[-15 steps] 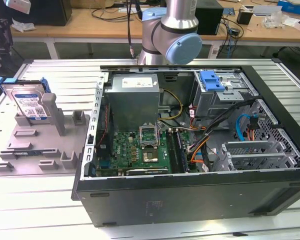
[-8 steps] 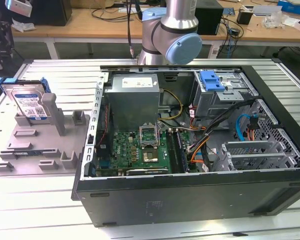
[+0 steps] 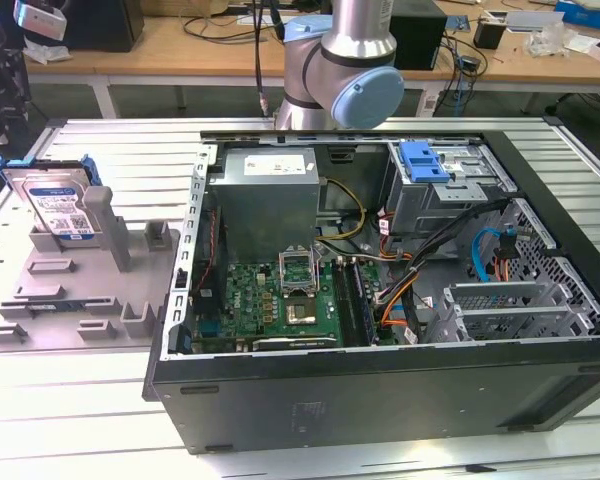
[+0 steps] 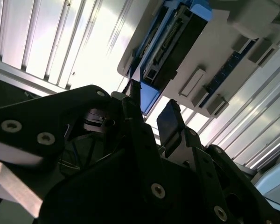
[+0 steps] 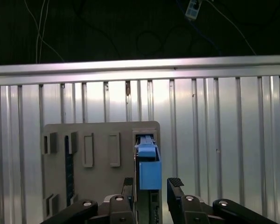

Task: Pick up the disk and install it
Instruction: 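Pick up the disk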

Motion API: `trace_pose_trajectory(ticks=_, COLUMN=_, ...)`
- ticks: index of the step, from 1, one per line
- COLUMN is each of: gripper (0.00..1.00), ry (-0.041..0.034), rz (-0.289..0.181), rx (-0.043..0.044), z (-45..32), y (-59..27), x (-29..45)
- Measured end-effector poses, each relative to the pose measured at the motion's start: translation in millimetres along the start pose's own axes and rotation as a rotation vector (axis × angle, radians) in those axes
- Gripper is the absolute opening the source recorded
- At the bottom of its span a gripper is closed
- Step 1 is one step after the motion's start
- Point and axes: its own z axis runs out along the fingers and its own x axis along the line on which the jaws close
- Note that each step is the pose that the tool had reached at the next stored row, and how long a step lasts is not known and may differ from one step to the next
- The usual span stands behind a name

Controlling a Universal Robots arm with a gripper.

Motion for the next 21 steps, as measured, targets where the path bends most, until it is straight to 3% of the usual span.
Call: trace_pose_trajectory(ticks=21, gripper=0.42, ry=0.0, rz=0.0, rx=0.0, z=18.2, y=-0.4, x=-0.2)
